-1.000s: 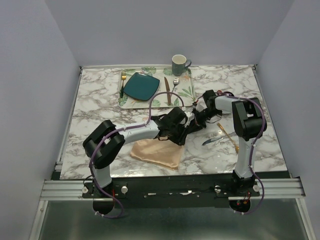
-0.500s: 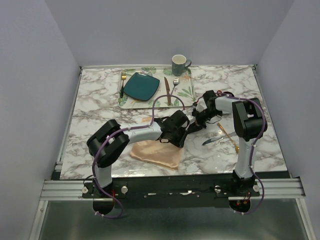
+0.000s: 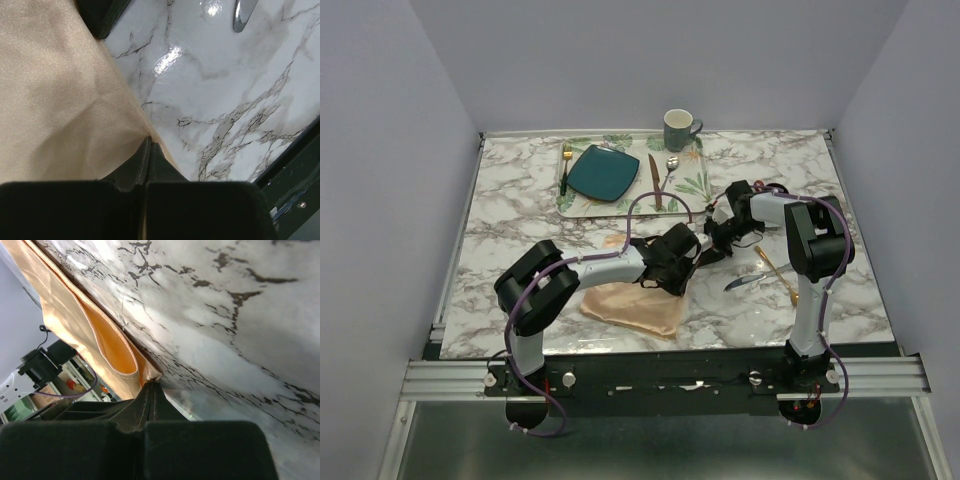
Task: Fold the napkin into a case and place the utensils inside
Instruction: Fold the lower triangle-folded napkin at the center of the board.
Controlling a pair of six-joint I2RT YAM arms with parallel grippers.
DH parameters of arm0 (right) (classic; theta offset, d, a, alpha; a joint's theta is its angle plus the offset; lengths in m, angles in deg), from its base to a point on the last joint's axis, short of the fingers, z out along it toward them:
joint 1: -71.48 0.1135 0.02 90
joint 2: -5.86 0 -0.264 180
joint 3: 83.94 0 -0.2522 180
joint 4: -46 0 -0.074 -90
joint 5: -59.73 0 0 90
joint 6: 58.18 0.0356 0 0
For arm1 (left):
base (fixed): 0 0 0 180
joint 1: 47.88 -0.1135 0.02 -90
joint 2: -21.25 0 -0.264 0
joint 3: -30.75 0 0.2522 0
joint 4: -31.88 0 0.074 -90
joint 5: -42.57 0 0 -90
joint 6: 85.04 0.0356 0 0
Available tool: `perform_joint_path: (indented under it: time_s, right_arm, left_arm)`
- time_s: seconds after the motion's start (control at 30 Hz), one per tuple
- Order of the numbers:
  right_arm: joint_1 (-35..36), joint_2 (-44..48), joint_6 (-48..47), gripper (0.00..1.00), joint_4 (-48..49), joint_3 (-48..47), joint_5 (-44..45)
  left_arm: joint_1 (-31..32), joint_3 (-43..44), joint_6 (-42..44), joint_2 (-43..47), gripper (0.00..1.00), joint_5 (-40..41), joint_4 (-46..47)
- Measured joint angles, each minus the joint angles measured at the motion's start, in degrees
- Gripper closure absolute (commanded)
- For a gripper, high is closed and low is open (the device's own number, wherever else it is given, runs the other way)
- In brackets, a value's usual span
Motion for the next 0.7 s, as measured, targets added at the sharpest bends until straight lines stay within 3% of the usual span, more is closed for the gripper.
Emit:
perform_joint_path:
  time_s: [0.57,0.63,0.7]
  right_arm:
    - [0.0,0.0,0.33,0.99,0.0,0.0,0.02]
    - [0.0,0.0,0.33,0.99,0.0,0.0,0.02]
    - [0.0,0.0,0.33,0.97,0.0,0.0,0.0]
  left_arm:
    - [0.52,-1.31,-0.2,0.66,1.0,-0.02,-0.55]
    - [0.55,-1.31,-0.2,0.68,0.93,-0.02,-0.59]
    - [0.55,-1.31,-0.2,0.68,0.75,-0.02,-0.63]
